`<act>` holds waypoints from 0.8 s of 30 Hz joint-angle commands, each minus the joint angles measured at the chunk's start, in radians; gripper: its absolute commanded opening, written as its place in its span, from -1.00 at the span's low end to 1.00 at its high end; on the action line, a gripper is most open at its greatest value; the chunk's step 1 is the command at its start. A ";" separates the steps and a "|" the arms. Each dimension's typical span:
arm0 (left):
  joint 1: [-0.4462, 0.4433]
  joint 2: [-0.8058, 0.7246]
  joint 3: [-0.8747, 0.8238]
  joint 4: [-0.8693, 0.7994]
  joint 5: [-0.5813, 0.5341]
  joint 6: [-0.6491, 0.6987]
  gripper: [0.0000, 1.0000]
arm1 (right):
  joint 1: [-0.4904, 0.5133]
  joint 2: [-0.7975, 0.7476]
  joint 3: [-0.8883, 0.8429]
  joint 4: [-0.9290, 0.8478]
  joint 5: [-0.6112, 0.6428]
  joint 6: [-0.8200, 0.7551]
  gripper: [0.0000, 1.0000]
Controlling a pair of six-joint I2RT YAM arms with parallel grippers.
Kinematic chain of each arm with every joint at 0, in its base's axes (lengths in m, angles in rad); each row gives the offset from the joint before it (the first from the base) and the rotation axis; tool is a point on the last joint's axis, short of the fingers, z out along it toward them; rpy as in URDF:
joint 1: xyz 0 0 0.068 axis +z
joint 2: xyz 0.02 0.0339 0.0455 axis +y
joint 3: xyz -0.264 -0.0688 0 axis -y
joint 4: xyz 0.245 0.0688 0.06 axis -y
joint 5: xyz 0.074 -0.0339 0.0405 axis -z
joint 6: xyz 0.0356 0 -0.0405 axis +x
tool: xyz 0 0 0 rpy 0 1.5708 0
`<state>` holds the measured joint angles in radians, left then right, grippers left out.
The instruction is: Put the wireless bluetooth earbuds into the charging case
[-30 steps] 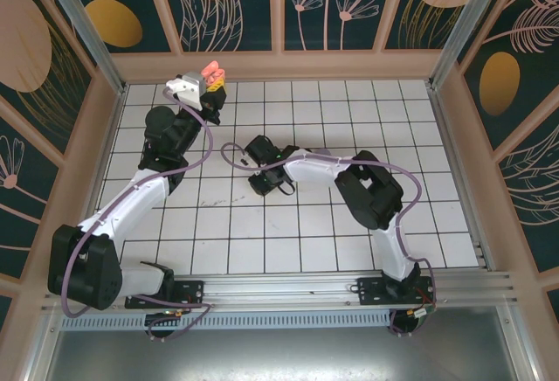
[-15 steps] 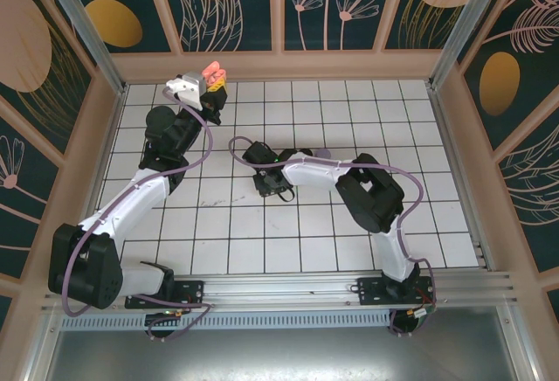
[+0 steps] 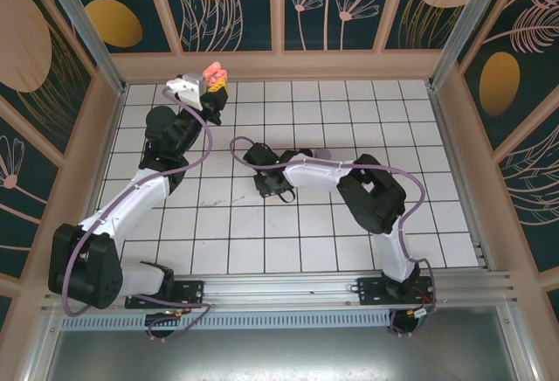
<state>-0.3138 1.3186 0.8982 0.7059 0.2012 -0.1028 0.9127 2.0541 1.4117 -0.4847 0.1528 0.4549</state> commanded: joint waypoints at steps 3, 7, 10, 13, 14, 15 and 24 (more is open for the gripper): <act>0.006 -0.004 0.026 0.040 0.024 -0.017 -1.00 | -0.006 -0.085 -0.035 -0.066 0.059 0.019 -0.55; 0.006 -0.008 0.026 0.038 0.031 -0.017 -1.00 | -0.026 -0.173 -0.033 -0.057 0.090 0.011 -0.55; 0.006 -0.015 0.019 0.036 0.037 -0.017 -1.00 | -0.059 -0.247 -0.048 -0.046 0.100 0.006 -0.55; 0.006 -0.026 0.010 0.033 0.042 -0.015 -1.00 | -0.104 -0.328 -0.065 -0.028 0.101 -0.007 -0.55; 0.006 -0.031 0.003 0.037 0.050 -0.015 -1.00 | -0.122 -0.358 -0.068 -0.021 0.097 -0.015 -0.55; 0.006 -0.036 -0.004 0.040 0.058 -0.014 -1.00 | -0.137 -0.382 -0.068 -0.015 0.093 -0.022 -0.55; 0.006 -0.069 -0.178 0.178 0.270 0.000 -1.00 | -0.245 -0.532 0.090 0.071 0.058 -0.177 -0.54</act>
<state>-0.3138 1.2694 0.7666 0.7818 0.3584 -0.1059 0.6746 1.5707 1.4311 -0.4793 0.2157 0.3569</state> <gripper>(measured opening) 0.253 0.230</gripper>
